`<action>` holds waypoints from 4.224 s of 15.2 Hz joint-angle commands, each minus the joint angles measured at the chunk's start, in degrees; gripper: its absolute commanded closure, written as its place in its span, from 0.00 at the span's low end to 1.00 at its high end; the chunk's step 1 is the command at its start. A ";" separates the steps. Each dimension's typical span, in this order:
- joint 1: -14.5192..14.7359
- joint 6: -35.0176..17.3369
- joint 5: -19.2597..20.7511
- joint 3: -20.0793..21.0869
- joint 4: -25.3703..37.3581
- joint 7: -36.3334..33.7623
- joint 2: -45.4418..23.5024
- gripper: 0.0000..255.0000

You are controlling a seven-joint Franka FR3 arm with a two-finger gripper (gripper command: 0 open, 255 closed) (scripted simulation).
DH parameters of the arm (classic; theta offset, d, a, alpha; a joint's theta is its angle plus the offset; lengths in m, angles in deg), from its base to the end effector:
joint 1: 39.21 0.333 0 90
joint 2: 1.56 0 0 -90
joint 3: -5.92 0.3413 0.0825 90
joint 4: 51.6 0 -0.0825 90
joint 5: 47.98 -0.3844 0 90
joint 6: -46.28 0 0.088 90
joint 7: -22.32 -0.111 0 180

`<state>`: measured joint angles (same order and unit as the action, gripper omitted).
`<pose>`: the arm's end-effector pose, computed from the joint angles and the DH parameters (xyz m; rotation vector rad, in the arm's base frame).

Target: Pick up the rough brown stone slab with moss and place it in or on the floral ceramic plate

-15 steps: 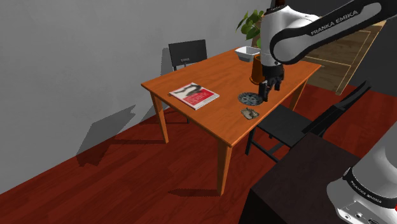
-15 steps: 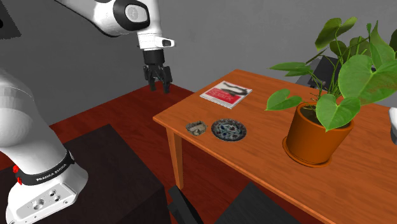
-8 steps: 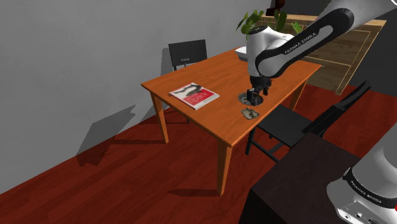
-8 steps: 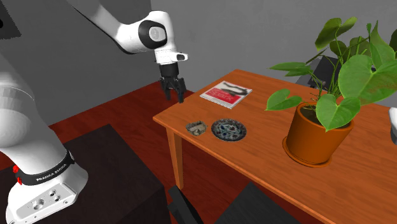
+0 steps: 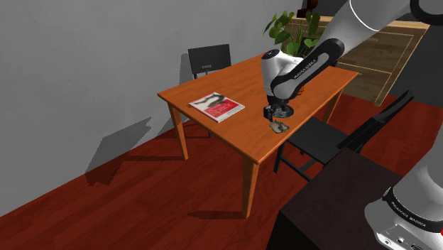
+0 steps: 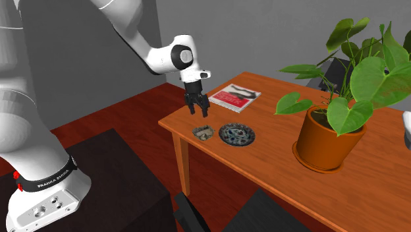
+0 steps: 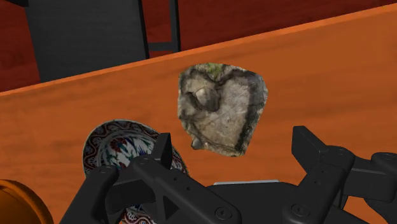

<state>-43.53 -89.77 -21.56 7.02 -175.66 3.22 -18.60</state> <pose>0.5622 -0.0379 0.2704 2.8333 -0.0589 -0.0618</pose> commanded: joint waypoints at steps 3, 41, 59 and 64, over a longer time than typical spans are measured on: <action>0.65 -1.61 2.48 -1.48 7.74 -2.92 -8.88 0.00; -0.44 0.12 1.80 -1.65 8.79 -0.70 -7.47 1.00; -7.94 9.16 -3.35 -2.75 34.28 14.81 -19.73 1.00; -9.10 9.40 -3.80 -2.94 39.74 16.46 -24.44 1.00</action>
<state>-52.64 -80.14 -25.38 4.09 -136.61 19.76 -42.12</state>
